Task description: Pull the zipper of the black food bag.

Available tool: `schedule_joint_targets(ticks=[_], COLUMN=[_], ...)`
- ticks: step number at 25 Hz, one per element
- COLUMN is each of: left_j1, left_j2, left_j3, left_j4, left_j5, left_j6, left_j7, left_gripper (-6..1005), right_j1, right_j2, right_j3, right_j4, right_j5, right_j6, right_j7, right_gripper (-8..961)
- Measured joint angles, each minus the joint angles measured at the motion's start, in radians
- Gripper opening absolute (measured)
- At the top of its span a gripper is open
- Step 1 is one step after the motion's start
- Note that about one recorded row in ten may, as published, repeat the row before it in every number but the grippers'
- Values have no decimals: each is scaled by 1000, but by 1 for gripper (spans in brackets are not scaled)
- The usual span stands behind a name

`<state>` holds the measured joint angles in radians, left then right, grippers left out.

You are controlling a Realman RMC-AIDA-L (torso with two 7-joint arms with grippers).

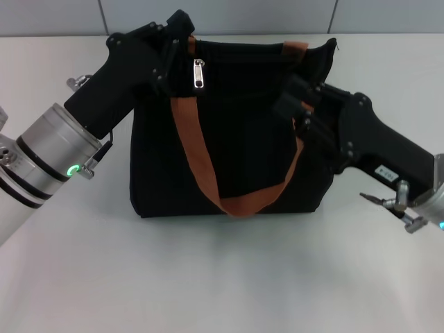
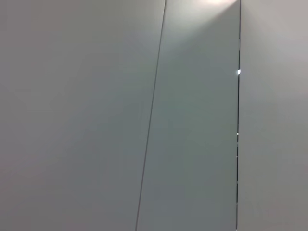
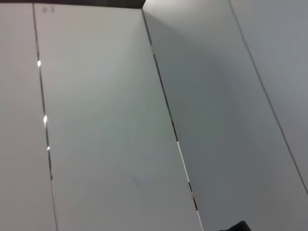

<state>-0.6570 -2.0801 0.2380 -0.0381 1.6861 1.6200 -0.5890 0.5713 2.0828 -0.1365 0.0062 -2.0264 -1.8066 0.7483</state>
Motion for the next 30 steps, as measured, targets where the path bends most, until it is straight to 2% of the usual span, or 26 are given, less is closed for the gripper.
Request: schedule_joint_targets(ticks=[4, 10, 13, 23, 30], left_j1=[-15, -41, -50, -76, -80], left_j2=[0, 0, 0, 0, 0], left_j3=[2, 9, 12, 33, 34], left_j4=[-2, -9, -13, -22, -22], left_j5=[2, 3, 3, 3, 3], left_j6=[13, 20, 22, 37, 34], left_j7=[0, 0, 0, 0, 5], left_gripper=[23, 24, 24, 26, 27], right_j1=[18, 72, 91, 140, 153], right_j2=[-1, -2, -1, -1, 0], right_j3=[15, 8, 10, -8, -77], right_j4=[-27, -126, -134, -147, -173], right_j5=[0, -2, -1, -6, -8], right_j6=[5, 12, 22, 111, 149], right_j7=[148, 512, 607, 662, 662], right_gripper=[302, 304, 304, 304, 304])
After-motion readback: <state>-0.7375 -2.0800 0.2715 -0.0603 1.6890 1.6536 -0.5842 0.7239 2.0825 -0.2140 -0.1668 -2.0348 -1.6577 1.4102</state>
